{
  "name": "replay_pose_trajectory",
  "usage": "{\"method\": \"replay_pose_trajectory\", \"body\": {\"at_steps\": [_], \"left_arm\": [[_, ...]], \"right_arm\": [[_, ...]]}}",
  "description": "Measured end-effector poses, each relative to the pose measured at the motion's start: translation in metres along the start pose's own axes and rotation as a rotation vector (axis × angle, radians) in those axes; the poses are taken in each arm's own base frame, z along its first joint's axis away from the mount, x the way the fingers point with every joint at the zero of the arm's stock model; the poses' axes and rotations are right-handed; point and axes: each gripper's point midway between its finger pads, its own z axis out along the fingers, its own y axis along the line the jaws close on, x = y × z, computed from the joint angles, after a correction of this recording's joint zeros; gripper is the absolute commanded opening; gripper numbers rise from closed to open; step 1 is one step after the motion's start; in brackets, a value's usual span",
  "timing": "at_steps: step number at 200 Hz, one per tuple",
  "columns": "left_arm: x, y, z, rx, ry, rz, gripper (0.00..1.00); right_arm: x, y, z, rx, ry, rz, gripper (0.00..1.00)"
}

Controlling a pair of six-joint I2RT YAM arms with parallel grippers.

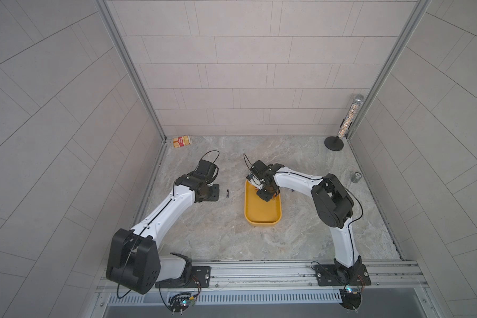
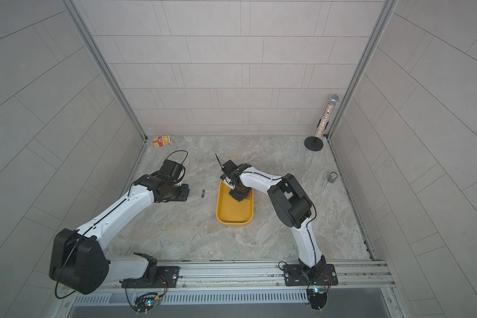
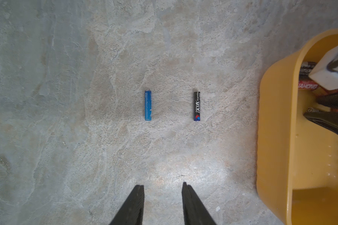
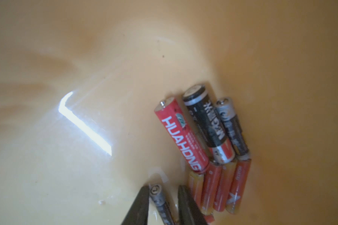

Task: Take the batteries out of the storage box
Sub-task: Pick up the battery from the storage box.

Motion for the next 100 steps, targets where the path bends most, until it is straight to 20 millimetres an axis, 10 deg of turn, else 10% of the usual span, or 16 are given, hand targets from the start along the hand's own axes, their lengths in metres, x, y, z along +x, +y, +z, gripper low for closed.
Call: {"method": "replay_pose_trajectory", "body": {"at_steps": [100], "left_arm": [[-0.0035, 0.0015, -0.0016, -0.010, -0.012, -0.001, 0.40]], "right_arm": [[-0.0003, 0.0095, -0.0053, -0.049, 0.010, 0.036, 0.00]]}}
